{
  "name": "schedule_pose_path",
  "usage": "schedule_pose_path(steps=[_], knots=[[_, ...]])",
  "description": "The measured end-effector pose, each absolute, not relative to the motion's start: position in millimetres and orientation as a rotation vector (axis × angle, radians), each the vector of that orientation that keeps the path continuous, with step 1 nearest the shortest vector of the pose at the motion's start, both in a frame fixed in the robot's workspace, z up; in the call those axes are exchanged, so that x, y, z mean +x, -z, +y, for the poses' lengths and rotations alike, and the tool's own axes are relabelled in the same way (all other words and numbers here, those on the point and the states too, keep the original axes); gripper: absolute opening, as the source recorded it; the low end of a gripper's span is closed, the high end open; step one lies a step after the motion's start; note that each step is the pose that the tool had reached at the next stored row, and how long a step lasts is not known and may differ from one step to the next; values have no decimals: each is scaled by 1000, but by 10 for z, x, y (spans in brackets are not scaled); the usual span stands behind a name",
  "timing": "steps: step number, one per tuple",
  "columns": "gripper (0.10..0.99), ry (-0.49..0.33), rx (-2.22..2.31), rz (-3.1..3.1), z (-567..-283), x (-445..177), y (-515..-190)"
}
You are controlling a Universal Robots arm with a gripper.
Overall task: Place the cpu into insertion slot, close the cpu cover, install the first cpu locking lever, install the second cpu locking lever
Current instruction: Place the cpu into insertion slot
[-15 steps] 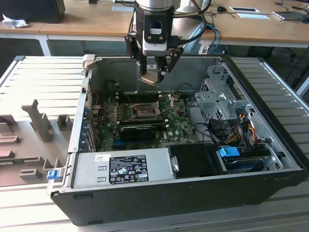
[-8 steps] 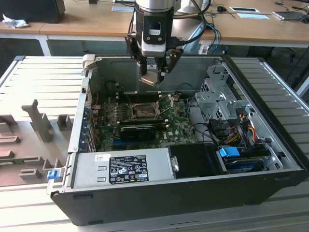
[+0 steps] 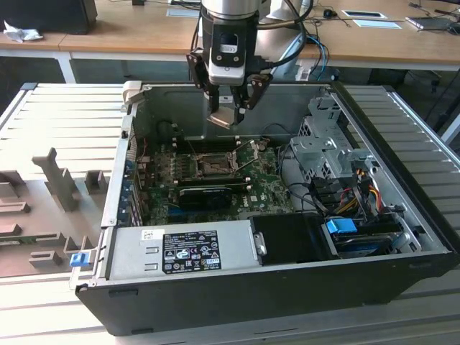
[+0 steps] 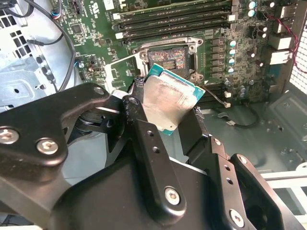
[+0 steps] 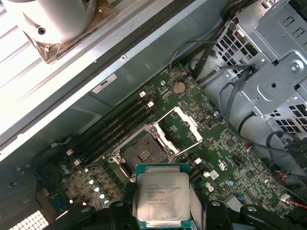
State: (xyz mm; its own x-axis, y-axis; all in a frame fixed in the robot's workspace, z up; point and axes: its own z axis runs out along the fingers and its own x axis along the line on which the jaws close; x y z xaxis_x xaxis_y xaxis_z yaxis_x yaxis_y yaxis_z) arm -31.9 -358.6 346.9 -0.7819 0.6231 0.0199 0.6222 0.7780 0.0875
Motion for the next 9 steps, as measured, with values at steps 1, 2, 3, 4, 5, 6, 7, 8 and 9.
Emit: schedule_pose_path(steps=[1, 2, 3, 4, 5, 6, 7, 8, 9], knots=[[529, -140, 1040, 2950, -3586, -319, -3468], [529, -140, 1051, 2946, -3586, -319, -3466], [529, -140, 1060, 2942, -3586, -319, -3464], [529, -140, 1067, 2940, -3586, -319, -3463], [529, -140, 1072, 2938, -3586, -319, -3462], [529, -140, 1081, 2934, -3586, -319, -3460], [529, -139, 1088, 2931, -3586, -319, -3459], [529, -139, 1097, 2928, -3586, -319, -3458], [529, -139, 1105, 2924, -3586, -319, -3458]])
